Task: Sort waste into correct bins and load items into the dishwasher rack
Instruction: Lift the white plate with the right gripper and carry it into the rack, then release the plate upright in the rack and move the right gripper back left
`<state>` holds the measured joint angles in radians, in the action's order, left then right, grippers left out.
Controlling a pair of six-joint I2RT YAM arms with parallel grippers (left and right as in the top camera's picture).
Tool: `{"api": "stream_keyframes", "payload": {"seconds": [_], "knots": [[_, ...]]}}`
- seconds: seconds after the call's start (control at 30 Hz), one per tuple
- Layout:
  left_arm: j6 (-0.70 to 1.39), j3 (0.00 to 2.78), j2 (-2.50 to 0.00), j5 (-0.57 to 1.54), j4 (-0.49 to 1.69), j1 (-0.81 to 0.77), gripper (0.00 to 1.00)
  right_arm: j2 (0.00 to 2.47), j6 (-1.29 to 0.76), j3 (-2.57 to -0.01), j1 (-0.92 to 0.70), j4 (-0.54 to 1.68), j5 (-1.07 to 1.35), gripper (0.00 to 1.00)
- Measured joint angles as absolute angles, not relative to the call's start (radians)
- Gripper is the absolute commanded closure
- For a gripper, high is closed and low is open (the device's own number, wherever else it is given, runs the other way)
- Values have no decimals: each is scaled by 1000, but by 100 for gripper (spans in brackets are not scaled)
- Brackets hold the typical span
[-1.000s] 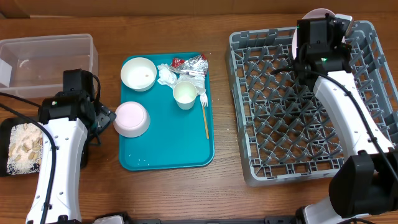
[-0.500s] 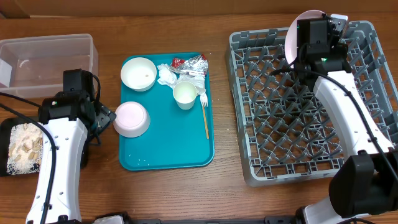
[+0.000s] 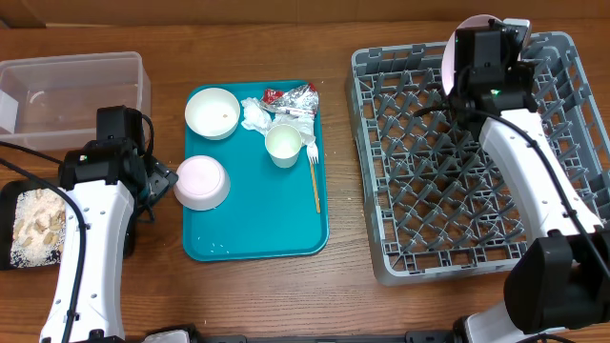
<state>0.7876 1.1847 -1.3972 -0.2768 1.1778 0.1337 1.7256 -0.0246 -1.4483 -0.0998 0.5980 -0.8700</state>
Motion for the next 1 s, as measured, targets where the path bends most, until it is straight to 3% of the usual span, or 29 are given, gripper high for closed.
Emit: {"api": "stream_keyframes", "payload": {"seconds": [0.2,0.33,0.37,0.4,0.43,0.47,0.77,1.0], "knots": [[788,1185,-1397,-277,1178,134,0,1726,-20,-1396,-119,596,-871,95],[788,1185,-1397,-277,1178,134,0,1726,-15,-1394,-125,595,-872,81],[788,1185,-1397,-277,1178,134,0,1726,-14,-1394,-128,596,-871,73],[788,1185,-1397,-277,1178,134,0,1726,-14,-1394,-131,597,-871,48],[788,1185,-1397,-277,1178,134,0,1726,-13,-1394,-137,598,-871,16],[788,1185,-1397,-277,1178,134,0,1726,-19,-1394,-142,596,-871,3],[788,1184,-1397,-277,1178,134,0,1699,-93,-1427,-264,707,-826,0],[788,1184,-1397,-277,1178,134,0,1582,-184,-1541,-274,835,-348,0]]}}
